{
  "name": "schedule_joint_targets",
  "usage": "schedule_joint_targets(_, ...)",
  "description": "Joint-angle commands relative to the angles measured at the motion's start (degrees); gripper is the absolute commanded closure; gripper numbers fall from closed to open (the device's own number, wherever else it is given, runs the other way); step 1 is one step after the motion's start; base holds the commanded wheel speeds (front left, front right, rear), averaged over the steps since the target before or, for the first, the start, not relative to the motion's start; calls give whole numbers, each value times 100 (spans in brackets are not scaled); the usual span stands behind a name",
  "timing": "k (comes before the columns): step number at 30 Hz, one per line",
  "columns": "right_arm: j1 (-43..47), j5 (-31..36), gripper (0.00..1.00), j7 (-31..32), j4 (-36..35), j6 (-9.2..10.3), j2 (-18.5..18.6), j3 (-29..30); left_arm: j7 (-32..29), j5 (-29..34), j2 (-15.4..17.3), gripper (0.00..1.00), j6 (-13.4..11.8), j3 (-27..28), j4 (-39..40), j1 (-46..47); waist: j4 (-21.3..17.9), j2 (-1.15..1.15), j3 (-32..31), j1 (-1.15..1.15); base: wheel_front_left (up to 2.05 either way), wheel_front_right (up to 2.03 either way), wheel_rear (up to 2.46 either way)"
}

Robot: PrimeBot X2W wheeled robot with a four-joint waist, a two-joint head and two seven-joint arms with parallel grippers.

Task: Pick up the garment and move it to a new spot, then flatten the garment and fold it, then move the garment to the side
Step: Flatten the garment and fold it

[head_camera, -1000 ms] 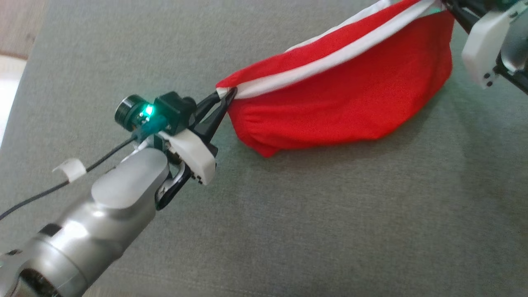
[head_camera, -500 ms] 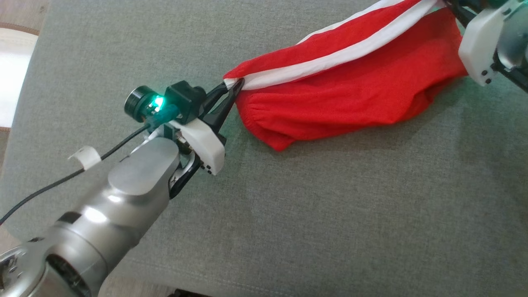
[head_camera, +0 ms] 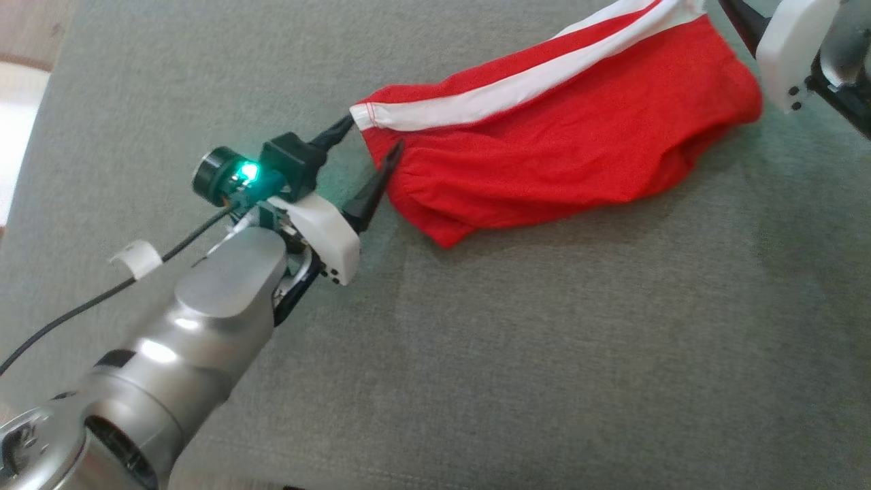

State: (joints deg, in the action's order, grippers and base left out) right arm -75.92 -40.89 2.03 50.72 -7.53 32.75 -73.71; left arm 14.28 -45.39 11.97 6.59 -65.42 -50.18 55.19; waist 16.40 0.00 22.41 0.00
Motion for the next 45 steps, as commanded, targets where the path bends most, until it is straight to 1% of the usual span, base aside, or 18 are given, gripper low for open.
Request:
schedule_joint_targets(1,49,-117,0,-111,1,4,-14,36,63,1,202,0,7,235,13,187,-103,0,-112,0,0,0,0)
schedule_joint_targets(5,253,-267,0,-367,-45,4,-73,36,69,-4,348,0,-44,436,31,54,-315,0,-347,0,0,0,0)
schedule_joint_targets(10,592,-724,0,-942,-37,4,-119,98,71,62,527,0,-115,729,408,-275,-577,0,-722,0,0,0,0)
schedule_joint_targets(14,859,-1008,0,-1354,20,4,-175,252,71,188,733,0,-284,954,827,-582,-759,0,-1011,0,0,0,0)
schedule_joint_targets(17,1038,-936,0,-1591,61,4,-253,365,71,225,872,0,-470,1238,1208,-872,-900,0,-1260,0,0,0,0)
schedule_joint_targets(19,1232,-1022,0,-1672,-1,4,-358,660,71,249,945,0,-625,1476,1532,-1128,-1003,0,-1413,0,0,0,0)
schedule_joint_targets(20,1323,-986,0,-1689,-30,4,-392,798,71,273,978,0,-700,1594,1711,-1268,-1059,0,-1480,0,0,0,0)
schedule_joint_targets(22,1498,-820,0,-1697,-218,4,-443,1281,72,335,1035,0,-879,1857,2086,-1566,-1172,0,-1596,0,0,0,0)
schedule_joint_targets(26,2283,-269,0,-1700,-611,4,-568,2519,72,673,1082,0,-1319,2441,2803,-2216,-1341,0,-1838,0,0,0,0)
schedule_joint_targets(30,3343,399,0,-1701,-1056,4,-879,3824,72,903,965,0,-1561,2934,3237,-2945,-1467,0,-2043,0,0,0,0)
schedule_joint_targets(32,3929,729,0,-1701,-1306,4,-1099,4451,72,1016,860,0,-1583,3148,3395,-3287,-1508,0,-2141,0,0,0,0)
schedule_joint_targets(36,5066,1356,0,-1702,-1844,4,-1552,5370,72,1389,628,0,-1625,3511,3601,-3881,-1564,0,-2272,0,0,0,0)
schedule_joint_targets(38,5542,1666,0,-1702,-2132,4,-1743,5663,72,1556,456,0,-1604,3666,3672,-4118,-1573,0,-2293,0,0,0,0)
schedule_joint_targets(41,6100,2009,0,-1702,-2431,4,-2011,6050,72,1785,213,0,-1475,3862,3713,-4419,-1558,0,-2349,0,0,0,0)
schedule_joint_targets(42,6231,2141,0,-1702,-2529,4,-2076,6154,72,1865,142,0,-1433,3929,3716,-4509,-1552,0,-2367,0,0,0,0)
schedule_joint_targets(43,6231,2141,0,-1702,-2529,4,-2076,6154,72,1865,142,0,-1433,3929,3716,-4509,-1552,0,-2367,0,0,0,0)
schedule_joint_targets(45,6455,2367,0,-1702,-2677,4,-2241,6351,72,2060,23,0,-1340,4022,3715,-4686,-1550,0,-2401,0,0,0,0)
